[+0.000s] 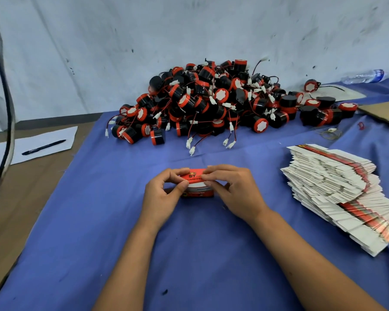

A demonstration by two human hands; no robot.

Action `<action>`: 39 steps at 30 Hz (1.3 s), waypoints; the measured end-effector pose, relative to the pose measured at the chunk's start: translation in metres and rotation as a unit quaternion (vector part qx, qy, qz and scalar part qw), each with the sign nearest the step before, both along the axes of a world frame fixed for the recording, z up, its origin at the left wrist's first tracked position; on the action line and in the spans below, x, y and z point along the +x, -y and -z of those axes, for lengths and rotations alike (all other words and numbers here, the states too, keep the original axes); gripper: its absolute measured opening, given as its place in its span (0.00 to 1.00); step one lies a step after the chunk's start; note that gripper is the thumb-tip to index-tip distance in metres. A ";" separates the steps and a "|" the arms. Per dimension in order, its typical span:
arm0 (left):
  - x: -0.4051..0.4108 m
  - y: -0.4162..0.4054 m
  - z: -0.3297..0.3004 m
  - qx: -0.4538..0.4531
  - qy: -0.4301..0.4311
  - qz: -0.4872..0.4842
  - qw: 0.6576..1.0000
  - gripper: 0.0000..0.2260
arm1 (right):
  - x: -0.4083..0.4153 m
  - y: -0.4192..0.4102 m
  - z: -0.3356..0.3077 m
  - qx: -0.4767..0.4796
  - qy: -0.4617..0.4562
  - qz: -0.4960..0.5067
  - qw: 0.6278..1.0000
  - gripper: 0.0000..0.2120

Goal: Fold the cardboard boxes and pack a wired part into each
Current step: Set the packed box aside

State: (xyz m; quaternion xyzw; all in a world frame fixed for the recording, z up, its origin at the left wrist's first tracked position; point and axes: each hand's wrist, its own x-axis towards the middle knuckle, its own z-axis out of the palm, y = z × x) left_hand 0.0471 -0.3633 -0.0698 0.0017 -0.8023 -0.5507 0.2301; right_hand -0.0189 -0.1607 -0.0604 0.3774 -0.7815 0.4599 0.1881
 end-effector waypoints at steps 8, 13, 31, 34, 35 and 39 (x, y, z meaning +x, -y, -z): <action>-0.003 -0.005 0.002 -0.070 -0.006 0.023 0.997 0.15 | 0.004 0.007 0.003 0.028 -0.047 0.056 0.997 0.05; -0.003 -0.008 -0.001 -0.113 0.008 0.002 0.994 0.17 | 0.004 0.001 0.004 0.055 -0.031 0.022 0.998 0.08; -0.013 -0.080 -0.089 -0.069 0.018 0.059 0.996 0.06 | 0.035 -0.059 -0.089 0.247 -0.090 0.187 0.946 0.17; -0.023 -0.164 -0.127 -0.023 -0.077 0.103 0.991 0.07 | 0.057 -0.134 -0.138 0.192 -0.063 0.295 0.934 0.19; -0.027 -0.197 -0.138 -0.018 -0.098 0.132 0.986 0.07 | 0.067 -0.163 -0.153 0.185 -0.043 0.338 0.922 0.19; -0.015 -0.337 -0.169 -0.033 -0.112 0.334 0.935 0.13 | 0.124 -0.288 -0.195 0.175 0.062 0.514 0.838 0.19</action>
